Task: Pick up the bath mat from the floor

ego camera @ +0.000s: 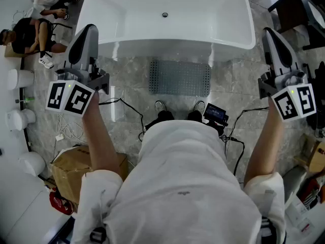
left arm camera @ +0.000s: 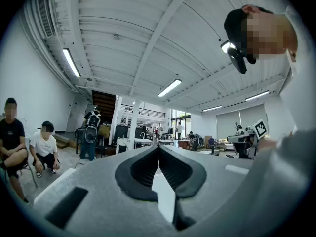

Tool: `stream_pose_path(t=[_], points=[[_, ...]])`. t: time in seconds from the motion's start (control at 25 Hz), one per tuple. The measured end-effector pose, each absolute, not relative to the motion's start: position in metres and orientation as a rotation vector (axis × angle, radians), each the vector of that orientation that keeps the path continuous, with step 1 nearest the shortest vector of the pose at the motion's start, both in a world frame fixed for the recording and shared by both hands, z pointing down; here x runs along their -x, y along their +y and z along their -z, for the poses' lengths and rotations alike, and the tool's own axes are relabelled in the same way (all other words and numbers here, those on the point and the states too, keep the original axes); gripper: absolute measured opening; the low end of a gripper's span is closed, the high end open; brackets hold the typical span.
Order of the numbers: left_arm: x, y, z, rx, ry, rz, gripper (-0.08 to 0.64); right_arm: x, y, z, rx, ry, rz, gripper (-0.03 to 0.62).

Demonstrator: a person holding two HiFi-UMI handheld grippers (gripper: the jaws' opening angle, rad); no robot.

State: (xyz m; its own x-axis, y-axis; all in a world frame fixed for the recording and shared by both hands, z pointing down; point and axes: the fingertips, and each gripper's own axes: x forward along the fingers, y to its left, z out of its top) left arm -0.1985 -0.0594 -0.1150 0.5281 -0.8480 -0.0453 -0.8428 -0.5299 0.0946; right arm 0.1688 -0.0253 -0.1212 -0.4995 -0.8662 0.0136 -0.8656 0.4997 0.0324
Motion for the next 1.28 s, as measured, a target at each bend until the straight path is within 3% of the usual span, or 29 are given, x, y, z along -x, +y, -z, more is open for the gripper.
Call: stream_pose_path(t=[0.68, 1.28], points=[[0.192, -0.062, 0.111, -2.710, -1.461, 0.090, 0.014, -0.172, -0.024, 0.121, -1.602, -2.662, 0.072, 0.009], [0.177, -0.060, 0.046, -2.682, -1.256, -0.120, 0.014, -0.168, -0.022, 0.038, -1.506, -2.551, -0.164, 0.009]])
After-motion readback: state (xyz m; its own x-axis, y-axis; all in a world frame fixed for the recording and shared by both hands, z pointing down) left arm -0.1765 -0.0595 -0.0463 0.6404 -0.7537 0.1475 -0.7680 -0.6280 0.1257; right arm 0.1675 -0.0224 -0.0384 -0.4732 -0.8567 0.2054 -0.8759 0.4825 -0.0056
